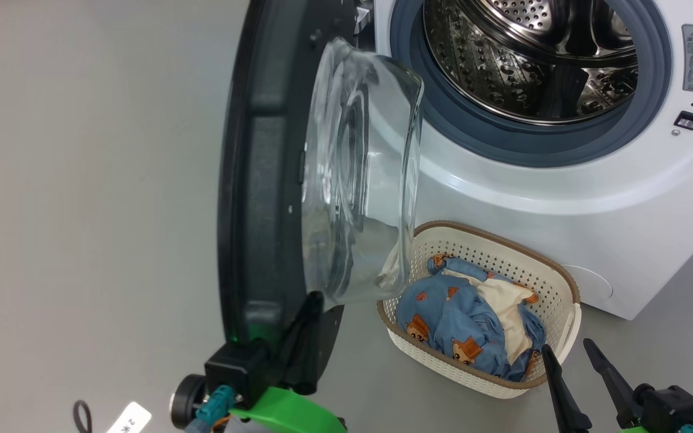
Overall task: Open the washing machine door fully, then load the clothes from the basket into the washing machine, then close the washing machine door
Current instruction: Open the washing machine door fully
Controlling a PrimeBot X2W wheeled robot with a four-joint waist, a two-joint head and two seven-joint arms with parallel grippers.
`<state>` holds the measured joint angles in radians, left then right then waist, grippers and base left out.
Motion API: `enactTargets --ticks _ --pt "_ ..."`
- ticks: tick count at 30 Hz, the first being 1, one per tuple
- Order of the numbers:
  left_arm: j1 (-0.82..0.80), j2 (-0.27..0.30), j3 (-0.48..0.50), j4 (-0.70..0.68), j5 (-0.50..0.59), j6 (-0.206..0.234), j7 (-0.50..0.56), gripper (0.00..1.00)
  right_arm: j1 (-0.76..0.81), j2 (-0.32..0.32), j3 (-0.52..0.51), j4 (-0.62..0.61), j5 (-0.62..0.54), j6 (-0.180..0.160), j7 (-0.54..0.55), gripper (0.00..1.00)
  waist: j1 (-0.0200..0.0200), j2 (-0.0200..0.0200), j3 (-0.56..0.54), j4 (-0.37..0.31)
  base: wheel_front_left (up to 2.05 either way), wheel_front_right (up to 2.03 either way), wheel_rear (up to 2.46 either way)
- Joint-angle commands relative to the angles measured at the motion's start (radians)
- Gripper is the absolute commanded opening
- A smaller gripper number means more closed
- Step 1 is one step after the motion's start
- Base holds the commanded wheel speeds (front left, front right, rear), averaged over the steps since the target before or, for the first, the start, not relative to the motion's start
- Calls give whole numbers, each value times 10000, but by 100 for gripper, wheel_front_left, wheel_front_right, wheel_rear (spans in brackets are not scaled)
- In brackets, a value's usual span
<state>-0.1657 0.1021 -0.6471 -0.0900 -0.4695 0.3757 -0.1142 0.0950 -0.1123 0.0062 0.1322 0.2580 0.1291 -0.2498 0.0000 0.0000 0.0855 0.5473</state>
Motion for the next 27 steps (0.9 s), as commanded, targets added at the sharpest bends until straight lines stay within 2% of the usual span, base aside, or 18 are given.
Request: enactTargets --ticks 1,13,27 --pt "-237 217 606 -78 -59 176 -111 0 -418 -162 322 -178 113 16 -120 100 0 0 -3 4 0 0 0" --pt "-449 654 2083 719 -512 508 -718 0 -484 -312 497 -128 148 16 -120 100 0 0 15 13 0 0 0" --pt "-1424 1097 3683 3229 -730 300 -1389 0 -33 -318 179 -278 104 16 -120 100 0 0 11 -81 0 0 0"
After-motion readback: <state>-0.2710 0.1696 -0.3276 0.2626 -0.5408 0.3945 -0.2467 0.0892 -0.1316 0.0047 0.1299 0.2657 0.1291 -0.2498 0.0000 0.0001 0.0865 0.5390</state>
